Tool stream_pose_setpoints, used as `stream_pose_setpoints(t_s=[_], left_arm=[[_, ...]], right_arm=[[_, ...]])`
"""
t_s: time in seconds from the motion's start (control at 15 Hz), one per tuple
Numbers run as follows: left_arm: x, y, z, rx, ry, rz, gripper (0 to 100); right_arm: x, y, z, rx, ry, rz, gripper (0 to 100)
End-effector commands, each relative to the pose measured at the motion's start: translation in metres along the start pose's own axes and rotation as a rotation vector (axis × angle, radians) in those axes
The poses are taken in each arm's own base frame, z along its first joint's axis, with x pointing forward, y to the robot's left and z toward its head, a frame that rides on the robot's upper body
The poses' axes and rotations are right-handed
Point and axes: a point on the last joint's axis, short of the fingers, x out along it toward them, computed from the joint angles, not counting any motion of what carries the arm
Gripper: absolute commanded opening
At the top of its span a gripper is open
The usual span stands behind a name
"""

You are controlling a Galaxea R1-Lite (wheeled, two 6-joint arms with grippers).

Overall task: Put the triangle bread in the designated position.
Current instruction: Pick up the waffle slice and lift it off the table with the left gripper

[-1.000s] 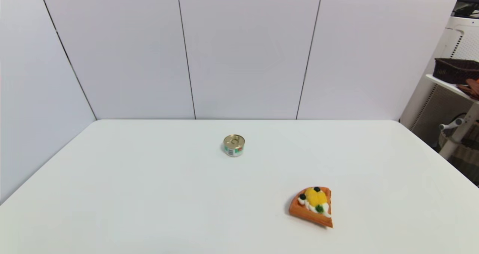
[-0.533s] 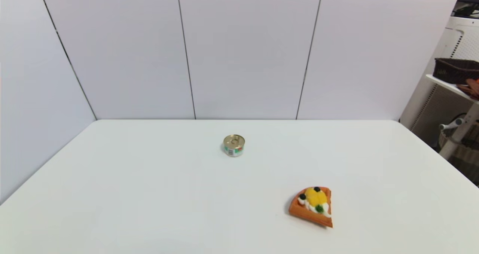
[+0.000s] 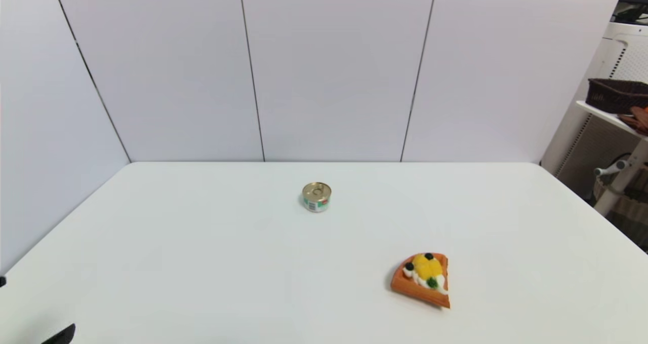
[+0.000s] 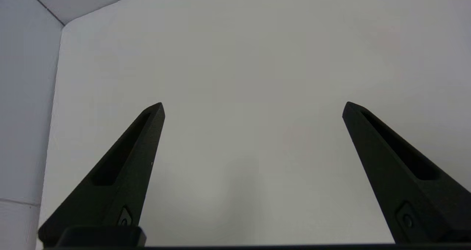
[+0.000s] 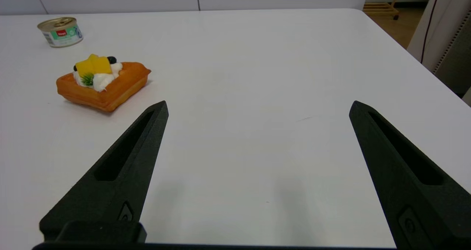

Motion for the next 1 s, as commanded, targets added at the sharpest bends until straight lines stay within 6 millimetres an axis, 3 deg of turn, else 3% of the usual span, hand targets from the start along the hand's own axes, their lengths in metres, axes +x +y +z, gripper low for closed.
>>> stream_pose_setpoints(t_s=[0.07,0.33,0.6,1.0], left_arm=[[0.099,0.018,0.060,0.160,0.168,-0.308,100],[0.180,-0.024,0.095,0.247,0.204,-0.540,100],[0.238,-0.074,0.122,0.325,0.186,-0.667,100],[0.281,-0.136,0.137,0.389,0.153,-0.777,100]], right_arm=[[0.000,0.000,0.000,0.000,0.001,0.001,100],[0.000,0.000,0.000,0.000,0.001,-0.001,100],[0.000,0.000,0.000,0.000,0.001,0.001,100],[0.000,0.000,0.000,0.000,0.001,0.001,100]])
